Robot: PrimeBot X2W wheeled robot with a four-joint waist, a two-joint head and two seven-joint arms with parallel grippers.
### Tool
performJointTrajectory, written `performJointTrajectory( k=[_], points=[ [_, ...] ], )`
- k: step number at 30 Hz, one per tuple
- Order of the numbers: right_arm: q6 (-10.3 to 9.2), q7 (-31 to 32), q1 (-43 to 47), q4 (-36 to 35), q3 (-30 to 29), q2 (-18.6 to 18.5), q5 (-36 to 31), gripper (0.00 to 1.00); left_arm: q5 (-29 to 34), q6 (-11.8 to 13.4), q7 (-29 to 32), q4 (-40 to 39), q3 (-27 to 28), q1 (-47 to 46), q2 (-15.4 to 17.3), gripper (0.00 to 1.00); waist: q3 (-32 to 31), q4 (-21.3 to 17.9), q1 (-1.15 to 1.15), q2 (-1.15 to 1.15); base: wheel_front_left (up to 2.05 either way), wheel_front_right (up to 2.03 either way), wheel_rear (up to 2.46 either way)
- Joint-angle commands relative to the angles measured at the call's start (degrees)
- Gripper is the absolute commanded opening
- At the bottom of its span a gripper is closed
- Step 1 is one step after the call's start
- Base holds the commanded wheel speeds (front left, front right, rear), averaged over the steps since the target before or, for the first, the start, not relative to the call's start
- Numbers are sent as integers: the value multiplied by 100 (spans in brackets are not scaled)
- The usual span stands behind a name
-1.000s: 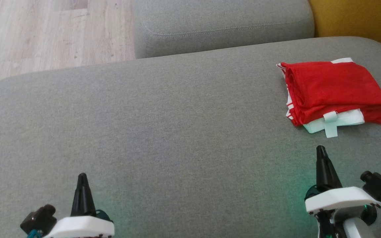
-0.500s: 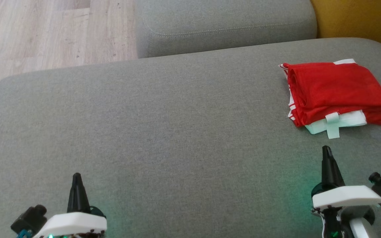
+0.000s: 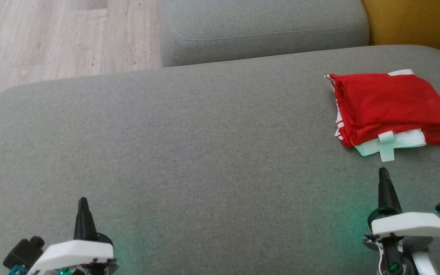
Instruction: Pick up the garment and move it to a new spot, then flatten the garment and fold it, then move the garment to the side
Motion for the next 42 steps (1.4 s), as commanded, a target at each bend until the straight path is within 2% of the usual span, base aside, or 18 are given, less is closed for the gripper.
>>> performJointTrajectory(
  k=[1,42],
  points=[
    [-2,26,-314,-230,20,-87,174,0,-141,-43,53,-202,154,-295,12,0,0,5,0,0,0,0,0],
    [-4,691,-371,-417,-315,-91,2665,0,-2459,-266,729,-239,593,-525,18,0,-10,144,0,0,0,0,0]
  ],
)
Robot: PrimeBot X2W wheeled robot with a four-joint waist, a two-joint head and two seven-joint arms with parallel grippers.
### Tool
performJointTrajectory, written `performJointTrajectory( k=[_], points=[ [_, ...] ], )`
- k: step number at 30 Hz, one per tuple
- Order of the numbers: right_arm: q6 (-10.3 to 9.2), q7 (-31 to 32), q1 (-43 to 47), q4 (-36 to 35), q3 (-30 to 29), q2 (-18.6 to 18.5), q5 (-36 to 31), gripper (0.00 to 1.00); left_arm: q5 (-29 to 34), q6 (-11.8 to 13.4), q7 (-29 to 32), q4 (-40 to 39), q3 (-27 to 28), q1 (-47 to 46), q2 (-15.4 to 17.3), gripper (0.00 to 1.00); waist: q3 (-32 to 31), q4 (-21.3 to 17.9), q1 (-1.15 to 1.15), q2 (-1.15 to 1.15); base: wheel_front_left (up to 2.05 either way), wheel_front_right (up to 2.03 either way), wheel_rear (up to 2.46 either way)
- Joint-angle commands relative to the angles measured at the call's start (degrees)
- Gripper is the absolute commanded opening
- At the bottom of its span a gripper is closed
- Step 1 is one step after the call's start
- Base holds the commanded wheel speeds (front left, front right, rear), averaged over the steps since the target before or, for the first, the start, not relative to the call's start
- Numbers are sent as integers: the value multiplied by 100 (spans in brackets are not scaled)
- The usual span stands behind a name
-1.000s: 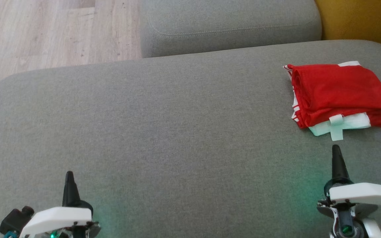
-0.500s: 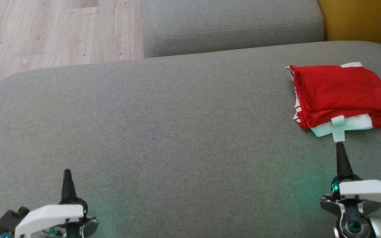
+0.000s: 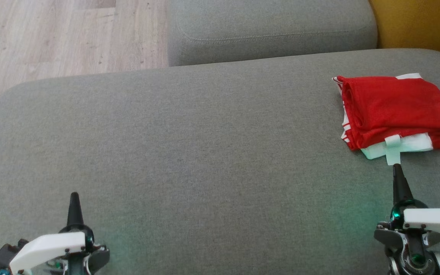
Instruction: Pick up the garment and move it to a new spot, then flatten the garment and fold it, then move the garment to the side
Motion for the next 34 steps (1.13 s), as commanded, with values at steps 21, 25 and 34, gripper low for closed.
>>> performJointTrajectory(
  k=[21,25,34],
  points=[
    [-4,407,-319,-333,-114,-85,1430,0,-1328,-166,388,-227,433,-436,24,0,-5,75,0,0,0,0,0],
    [-4,428,-320,-337,-127,-81,1488,0,-1386,-171,405,-228,444,-442,25,0,-5,79,0,0,0,0,0],
    [-4,437,-321,-336,-139,-73,1478,0,-1386,-171,405,-228,444,-442,25,0,-5,79,0,0,0,0,0]
  ],
)
